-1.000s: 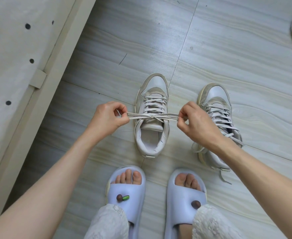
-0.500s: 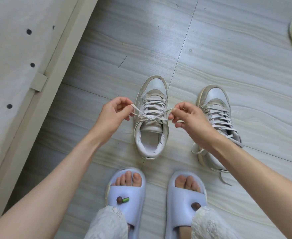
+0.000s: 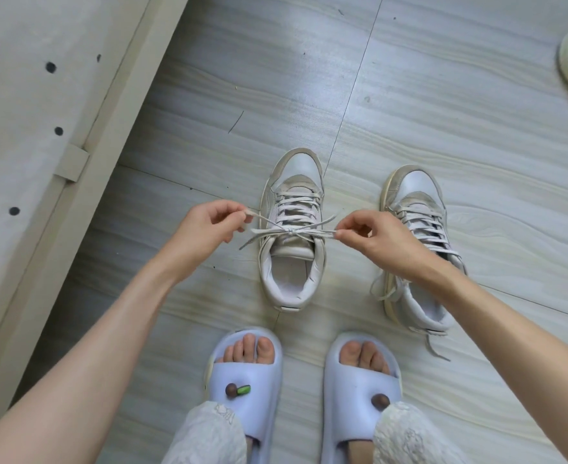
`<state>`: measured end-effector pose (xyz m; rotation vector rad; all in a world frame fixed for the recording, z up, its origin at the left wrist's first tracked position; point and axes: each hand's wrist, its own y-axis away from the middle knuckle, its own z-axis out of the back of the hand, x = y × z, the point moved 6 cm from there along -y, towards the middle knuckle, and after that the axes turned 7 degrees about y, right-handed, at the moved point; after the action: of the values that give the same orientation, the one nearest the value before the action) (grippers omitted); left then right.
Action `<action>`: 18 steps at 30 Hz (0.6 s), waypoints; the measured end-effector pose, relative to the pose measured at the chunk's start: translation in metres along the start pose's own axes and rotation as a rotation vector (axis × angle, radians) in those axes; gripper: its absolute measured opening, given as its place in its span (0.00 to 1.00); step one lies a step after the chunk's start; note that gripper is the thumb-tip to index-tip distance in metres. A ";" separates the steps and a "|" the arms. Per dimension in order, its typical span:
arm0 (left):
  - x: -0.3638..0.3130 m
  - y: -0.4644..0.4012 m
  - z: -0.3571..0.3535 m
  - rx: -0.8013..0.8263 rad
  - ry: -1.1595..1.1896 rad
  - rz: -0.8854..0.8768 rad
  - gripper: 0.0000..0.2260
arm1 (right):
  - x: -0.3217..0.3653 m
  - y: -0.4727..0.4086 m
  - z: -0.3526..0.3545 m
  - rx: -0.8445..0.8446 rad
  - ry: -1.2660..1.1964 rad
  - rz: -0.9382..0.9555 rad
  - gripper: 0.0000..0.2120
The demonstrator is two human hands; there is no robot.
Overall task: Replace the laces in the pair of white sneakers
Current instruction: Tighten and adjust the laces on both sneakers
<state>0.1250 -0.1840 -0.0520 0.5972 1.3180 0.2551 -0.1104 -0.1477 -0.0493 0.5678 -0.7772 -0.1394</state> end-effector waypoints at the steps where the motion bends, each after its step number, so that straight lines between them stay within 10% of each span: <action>1: 0.001 0.001 -0.005 0.020 0.182 0.036 0.08 | 0.000 0.001 -0.001 0.005 -0.065 -0.026 0.05; 4: 0.008 0.002 -0.013 0.032 0.464 0.094 0.08 | 0.002 0.003 -0.003 0.027 -0.285 -0.074 0.09; 13: 0.007 0.003 0.007 -0.072 -0.009 -0.013 0.08 | 0.000 0.008 0.006 -0.083 0.028 0.011 0.05; 18: -0.014 0.006 -0.010 -0.212 -0.243 -0.269 0.06 | -0.028 0.032 0.047 -0.409 -0.015 -0.077 0.05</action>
<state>0.1133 -0.1834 -0.0389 0.2578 1.1037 0.0948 -0.1658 -0.1323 -0.0229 0.2086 -0.7167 -0.3645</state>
